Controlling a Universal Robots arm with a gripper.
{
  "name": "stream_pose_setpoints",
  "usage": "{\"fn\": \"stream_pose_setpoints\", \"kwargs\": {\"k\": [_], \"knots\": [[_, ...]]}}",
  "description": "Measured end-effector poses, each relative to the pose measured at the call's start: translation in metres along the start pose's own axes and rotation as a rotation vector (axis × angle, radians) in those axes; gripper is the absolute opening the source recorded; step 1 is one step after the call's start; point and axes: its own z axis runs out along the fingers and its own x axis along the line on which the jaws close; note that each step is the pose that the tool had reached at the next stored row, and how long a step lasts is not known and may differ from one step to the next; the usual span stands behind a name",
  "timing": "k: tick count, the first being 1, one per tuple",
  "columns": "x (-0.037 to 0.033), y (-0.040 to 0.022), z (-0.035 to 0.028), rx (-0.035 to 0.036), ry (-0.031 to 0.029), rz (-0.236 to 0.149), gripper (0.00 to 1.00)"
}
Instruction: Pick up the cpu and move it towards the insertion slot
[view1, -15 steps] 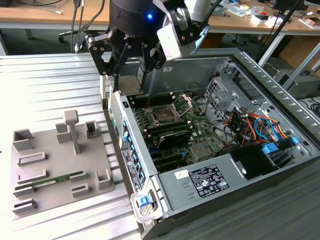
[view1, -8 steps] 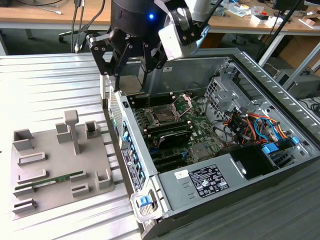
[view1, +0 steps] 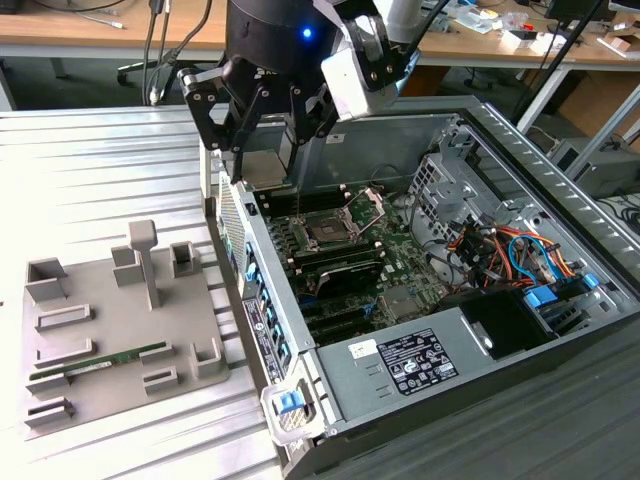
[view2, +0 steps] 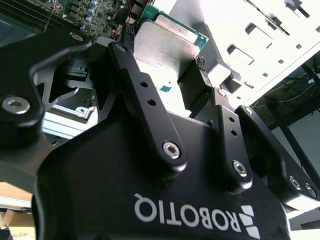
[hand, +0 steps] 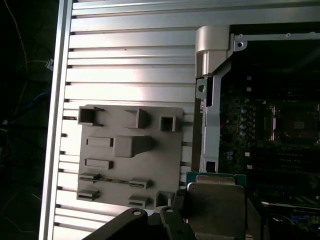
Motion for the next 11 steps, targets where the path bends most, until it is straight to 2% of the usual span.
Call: {"fn": "stream_pose_setpoints", "kwargs": {"k": [11], "knots": [[-0.0047, -0.0003, -0.0001, 0.0000, 0.0001, 0.000, 0.55]]}}
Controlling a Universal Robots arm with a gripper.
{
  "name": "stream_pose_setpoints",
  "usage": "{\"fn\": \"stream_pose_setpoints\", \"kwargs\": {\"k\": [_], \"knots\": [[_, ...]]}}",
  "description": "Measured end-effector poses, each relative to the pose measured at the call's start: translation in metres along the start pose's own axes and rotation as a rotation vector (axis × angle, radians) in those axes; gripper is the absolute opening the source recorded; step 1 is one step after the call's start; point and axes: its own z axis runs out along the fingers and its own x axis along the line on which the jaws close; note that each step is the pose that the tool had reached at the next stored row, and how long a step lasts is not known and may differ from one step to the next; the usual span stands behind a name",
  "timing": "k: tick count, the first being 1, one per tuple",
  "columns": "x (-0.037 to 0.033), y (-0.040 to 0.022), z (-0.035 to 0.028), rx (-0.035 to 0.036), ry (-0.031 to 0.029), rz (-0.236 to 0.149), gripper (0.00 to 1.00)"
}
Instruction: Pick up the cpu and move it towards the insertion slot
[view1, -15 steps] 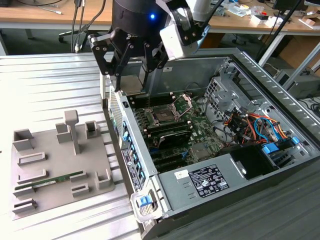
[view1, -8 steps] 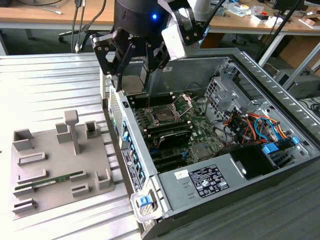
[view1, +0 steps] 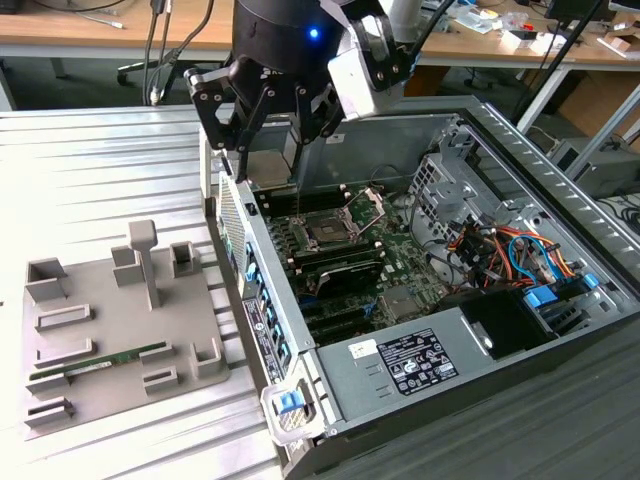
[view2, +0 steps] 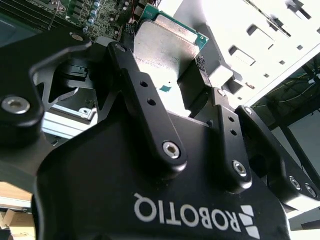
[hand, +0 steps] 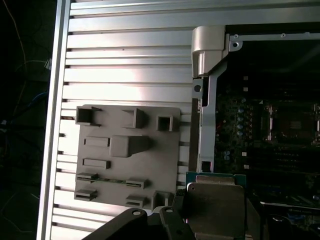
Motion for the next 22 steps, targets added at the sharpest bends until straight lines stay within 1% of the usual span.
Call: {"fn": "stream_pose_setpoints", "kwargs": {"k": [22], "knots": [[-0.0070, -0.0005, 0.0000, -0.0001, 0.0000, 0.000, 0.55]]}}
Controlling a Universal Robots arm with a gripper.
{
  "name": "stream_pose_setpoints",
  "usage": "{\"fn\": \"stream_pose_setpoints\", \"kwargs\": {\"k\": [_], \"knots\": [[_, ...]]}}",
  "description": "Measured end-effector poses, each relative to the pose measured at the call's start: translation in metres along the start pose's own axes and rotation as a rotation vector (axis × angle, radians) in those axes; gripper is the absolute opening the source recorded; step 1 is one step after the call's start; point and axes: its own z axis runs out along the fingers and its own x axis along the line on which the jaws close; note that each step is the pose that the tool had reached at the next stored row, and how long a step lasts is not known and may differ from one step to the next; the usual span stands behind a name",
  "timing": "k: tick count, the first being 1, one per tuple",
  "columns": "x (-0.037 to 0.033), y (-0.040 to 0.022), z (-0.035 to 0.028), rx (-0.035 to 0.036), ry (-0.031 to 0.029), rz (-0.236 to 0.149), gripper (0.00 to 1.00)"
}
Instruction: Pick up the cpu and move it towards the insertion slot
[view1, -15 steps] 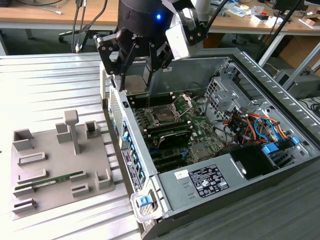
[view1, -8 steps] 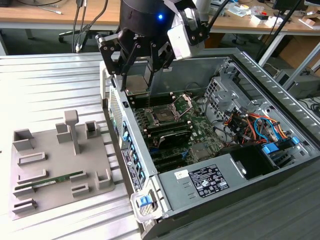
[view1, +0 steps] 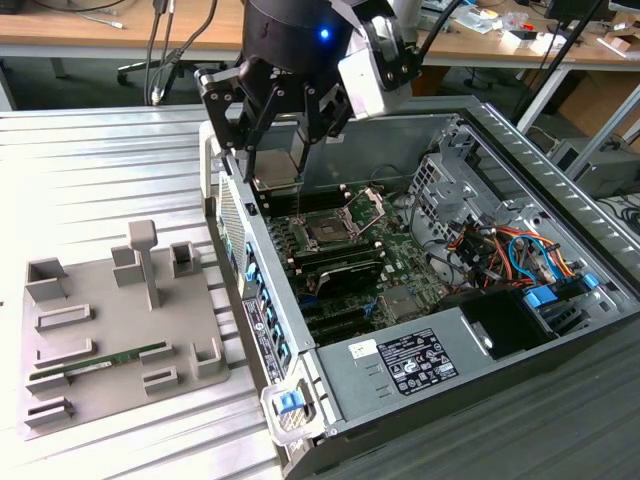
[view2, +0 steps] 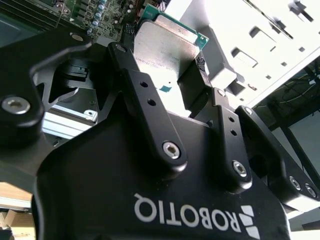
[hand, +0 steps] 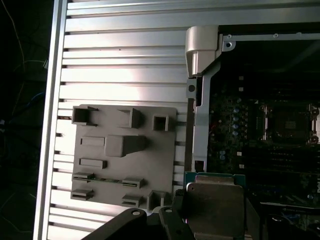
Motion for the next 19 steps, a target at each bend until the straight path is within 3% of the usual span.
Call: {"fn": "stream_pose_setpoints", "kwargs": {"k": [19], "knots": [[-0.0062, -0.0004, -0.0001, 0.0001, 0.0001, 0.000, 0.55]]}}
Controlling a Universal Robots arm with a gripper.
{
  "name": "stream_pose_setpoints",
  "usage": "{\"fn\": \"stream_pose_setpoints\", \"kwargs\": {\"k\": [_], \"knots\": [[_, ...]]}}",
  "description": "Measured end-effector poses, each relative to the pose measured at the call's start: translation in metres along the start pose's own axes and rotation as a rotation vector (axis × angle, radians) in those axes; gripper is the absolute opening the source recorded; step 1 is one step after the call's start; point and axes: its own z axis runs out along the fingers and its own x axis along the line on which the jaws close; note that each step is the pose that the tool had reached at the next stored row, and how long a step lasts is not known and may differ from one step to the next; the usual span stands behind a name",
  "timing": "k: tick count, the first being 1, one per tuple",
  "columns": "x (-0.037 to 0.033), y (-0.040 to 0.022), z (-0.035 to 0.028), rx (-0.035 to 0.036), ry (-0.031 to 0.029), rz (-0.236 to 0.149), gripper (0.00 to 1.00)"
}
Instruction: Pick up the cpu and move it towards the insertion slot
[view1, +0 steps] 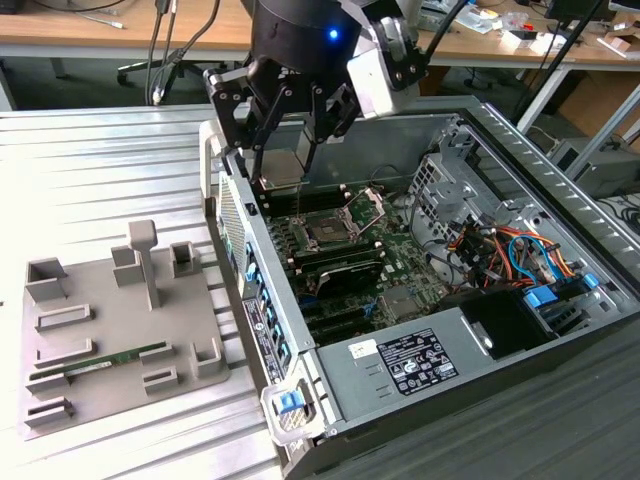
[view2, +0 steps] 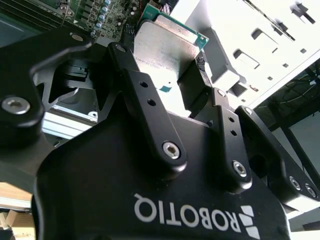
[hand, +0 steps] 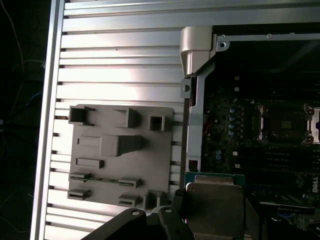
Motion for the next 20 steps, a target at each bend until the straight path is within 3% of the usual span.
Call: {"fn": "stream_pose_setpoints", "kwargs": {"k": [16, 20], "knots": [[-0.0080, -0.0005, 0.0001, -0.0003, -0.0002, 0.000, 0.55], [-0.0102, -0.0006, 0.0002, -0.0059, -0.0006, 0.000, 0.55]]}}
